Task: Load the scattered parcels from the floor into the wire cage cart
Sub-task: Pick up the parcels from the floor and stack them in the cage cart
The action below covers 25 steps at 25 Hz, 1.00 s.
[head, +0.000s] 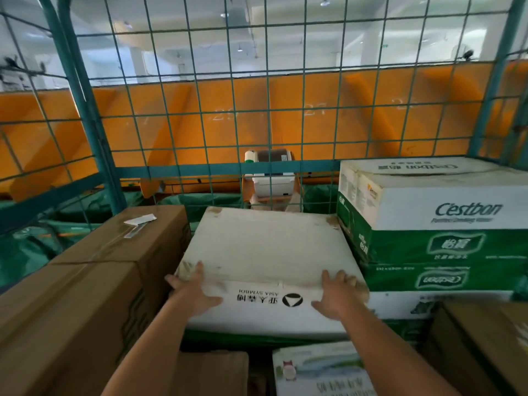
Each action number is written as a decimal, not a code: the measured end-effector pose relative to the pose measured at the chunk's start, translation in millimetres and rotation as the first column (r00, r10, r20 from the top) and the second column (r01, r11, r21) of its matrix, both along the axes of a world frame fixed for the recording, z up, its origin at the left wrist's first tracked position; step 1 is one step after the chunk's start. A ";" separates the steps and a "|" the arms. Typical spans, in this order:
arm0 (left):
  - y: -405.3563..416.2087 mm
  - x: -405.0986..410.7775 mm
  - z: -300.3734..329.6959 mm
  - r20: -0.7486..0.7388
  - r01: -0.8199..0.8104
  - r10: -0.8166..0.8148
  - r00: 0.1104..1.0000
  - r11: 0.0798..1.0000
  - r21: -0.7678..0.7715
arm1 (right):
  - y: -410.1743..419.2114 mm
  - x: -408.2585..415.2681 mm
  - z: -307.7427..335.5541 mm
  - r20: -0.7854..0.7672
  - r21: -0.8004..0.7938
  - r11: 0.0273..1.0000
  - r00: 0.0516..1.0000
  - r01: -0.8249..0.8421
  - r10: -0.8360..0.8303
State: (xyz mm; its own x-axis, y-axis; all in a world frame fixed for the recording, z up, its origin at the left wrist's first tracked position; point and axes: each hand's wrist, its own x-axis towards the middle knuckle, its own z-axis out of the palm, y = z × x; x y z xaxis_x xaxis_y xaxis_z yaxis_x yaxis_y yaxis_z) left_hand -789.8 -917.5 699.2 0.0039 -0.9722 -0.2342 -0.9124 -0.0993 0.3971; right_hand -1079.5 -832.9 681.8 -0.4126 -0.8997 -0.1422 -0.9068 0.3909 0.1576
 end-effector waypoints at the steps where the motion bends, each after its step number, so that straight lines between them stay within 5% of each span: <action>1: 7.7 7.0 4.9 0.006 0.025 -0.025 1.000 0.999 0.030 | 9.7 -0.3 3.3 -0.022 -0.028 0.999 0.999 -0.032 0.031; 14: 163.8 24.1 25.8 0.062 0.256 -0.253 0.965 0.965 -0.049 | 149.5 97.1 32.5 0.125 -0.085 0.958 0.951 -0.274 0.283; 20: 283.0 66.7 47.7 0.070 0.149 -0.144 0.987 0.986 -0.073 | 240.7 120.4 68.3 0.179 -0.181 0.897 0.884 -0.402 0.432; 25: 396.3 118.3 50.0 0.102 0.028 -0.022 0.995 0.998 -0.056 | 296.7 168.7 67.7 0.320 -0.324 0.796 0.733 -0.511 0.600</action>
